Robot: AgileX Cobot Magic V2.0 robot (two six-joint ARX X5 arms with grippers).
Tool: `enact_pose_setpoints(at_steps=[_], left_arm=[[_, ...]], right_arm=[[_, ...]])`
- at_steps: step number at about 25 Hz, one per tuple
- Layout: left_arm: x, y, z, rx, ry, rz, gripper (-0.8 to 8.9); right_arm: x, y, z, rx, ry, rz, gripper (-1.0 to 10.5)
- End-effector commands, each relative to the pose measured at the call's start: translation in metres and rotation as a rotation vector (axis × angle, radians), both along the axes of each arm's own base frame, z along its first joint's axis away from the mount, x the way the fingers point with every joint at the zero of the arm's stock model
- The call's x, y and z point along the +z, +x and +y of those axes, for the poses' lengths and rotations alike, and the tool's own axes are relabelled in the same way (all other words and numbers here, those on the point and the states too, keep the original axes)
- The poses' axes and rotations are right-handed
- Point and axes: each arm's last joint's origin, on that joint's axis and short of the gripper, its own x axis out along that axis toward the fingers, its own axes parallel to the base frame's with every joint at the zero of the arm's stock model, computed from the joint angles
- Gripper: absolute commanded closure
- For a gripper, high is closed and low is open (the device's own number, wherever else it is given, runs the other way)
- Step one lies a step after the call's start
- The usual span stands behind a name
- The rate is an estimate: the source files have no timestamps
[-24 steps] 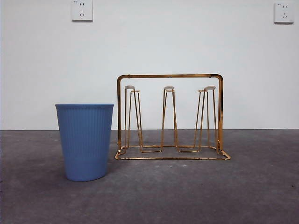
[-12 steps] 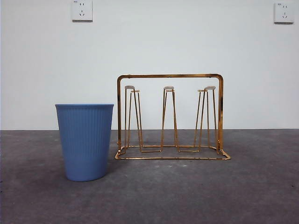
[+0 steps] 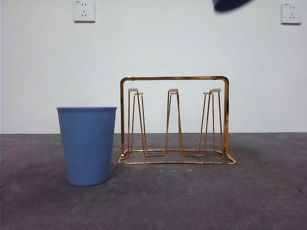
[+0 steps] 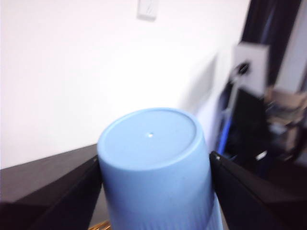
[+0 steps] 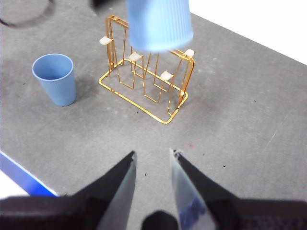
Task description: Pick up cup 1,put cup 1 in the cup rack,pick up cup 2,put cup 2 in the cup rack
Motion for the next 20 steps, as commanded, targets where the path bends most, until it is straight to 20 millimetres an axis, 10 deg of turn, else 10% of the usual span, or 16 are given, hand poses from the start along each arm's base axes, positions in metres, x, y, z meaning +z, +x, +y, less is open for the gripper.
enact_pose_setpoints(at_steps=[1, 20], left_arm=[[-0.023, 0.011, -0.012, 0.070, 0.093, -0.022, 8.19], [-0.079, 0.050, -0.027, 0.171, 0.179, 0.015, 8.19]], right_arm=[[-0.003, -0.001, -0.001, -0.006, -0.004, 0.022, 8.2], [-0.003, -0.001, -0.001, -0.007, -0.005, 0.025, 8.2]])
